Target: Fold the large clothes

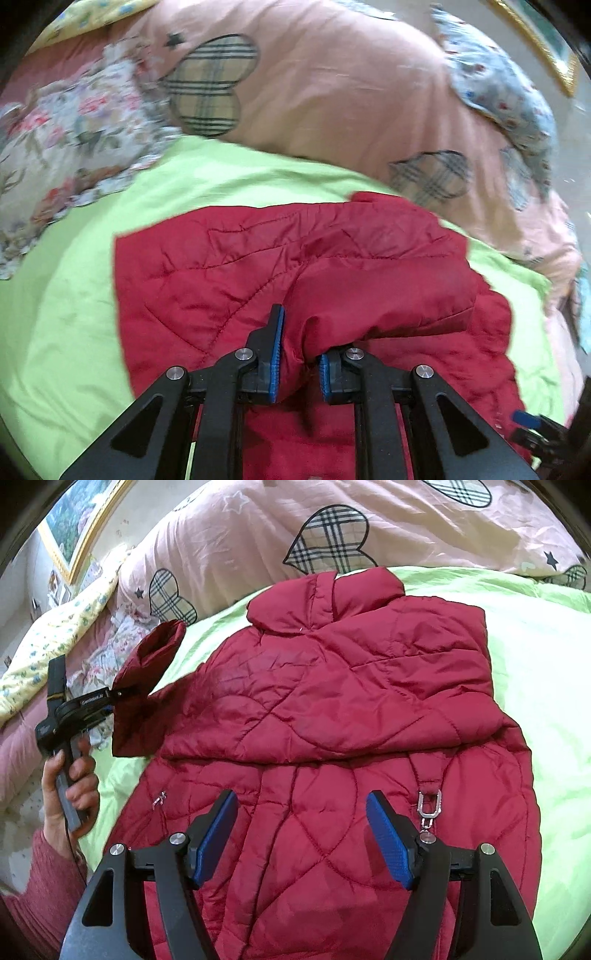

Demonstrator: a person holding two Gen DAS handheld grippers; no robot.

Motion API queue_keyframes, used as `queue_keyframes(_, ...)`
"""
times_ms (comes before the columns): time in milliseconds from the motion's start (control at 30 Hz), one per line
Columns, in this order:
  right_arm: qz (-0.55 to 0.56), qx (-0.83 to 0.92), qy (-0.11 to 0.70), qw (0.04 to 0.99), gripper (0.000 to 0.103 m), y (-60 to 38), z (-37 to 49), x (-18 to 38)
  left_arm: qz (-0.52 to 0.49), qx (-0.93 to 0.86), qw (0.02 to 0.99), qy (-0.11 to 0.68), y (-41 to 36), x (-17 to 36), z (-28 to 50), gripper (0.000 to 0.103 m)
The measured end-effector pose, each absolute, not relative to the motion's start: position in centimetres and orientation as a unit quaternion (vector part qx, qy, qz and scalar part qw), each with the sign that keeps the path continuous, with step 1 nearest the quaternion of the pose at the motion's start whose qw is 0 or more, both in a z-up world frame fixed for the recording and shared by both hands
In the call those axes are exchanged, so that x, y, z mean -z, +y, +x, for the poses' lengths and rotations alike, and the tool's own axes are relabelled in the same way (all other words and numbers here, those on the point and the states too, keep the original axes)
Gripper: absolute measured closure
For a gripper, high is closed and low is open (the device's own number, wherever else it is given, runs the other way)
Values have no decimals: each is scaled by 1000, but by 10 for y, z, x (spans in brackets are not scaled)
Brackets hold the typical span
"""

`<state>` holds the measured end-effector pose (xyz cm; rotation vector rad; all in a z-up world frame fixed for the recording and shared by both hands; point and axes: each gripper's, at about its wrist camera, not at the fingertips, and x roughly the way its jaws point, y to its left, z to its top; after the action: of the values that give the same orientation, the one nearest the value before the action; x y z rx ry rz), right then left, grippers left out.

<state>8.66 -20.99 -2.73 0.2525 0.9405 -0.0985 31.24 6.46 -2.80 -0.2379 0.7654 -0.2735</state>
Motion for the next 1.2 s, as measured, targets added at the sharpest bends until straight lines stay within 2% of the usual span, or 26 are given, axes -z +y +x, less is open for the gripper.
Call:
queue_keyframes(333, 173, 56, 418, 890, 29, -241, 79, 10, -78, 230, 898, 366, -8, 36, 274, 89)
queue_keyframes(533, 253, 39, 383, 887, 26, -276, 87, 2, -76, 248, 882, 393, -32, 58, 276, 89)
queue_keyframes(700, 342, -1, 351, 872, 25, -300, 107, 10, -68, 258, 878, 397, -45, 62, 273, 89)
queue_keyframes(900, 378, -6, 355, 855, 25, -311, 137, 31, -65, 262, 877, 397, -52, 63, 272, 88)
queue_keyframes(967, 372, -6, 365, 854, 40, -310, 146, 37, -57, 259, 877, 401, -54, 65, 273, 88)
queue_keyframes(1000, 370, -6, 372, 852, 64, -310, 147, 40, -53, 255, 878, 402, -56, 65, 274, 88)
queue_keyframes(1033, 368, -6, 377, 850, 86, -309, 150, 42, -49, 253, 877, 406, -64, 68, 278, 84)
queue_keyframes(1067, 366, -5, 380, 850, 91, -308, 151, 42, -46, 253, 874, 413, -66, 69, 279, 82)
queue_keyframes(1100, 358, 0, 379, 854, 92, -307, 150, 40, -46, 259, 867, 423, -67, 70, 280, 76)
queue_keyframes(1167, 340, 10, 374, 863, 95, -305, 149, 33, -46, 267, 860, 432, -67, 71, 281, 56)
queue_keyframes(1200, 333, 14, 371, 867, 95, -306, 148, 30, -45, 269, 860, 432, -64, 70, 279, 40)
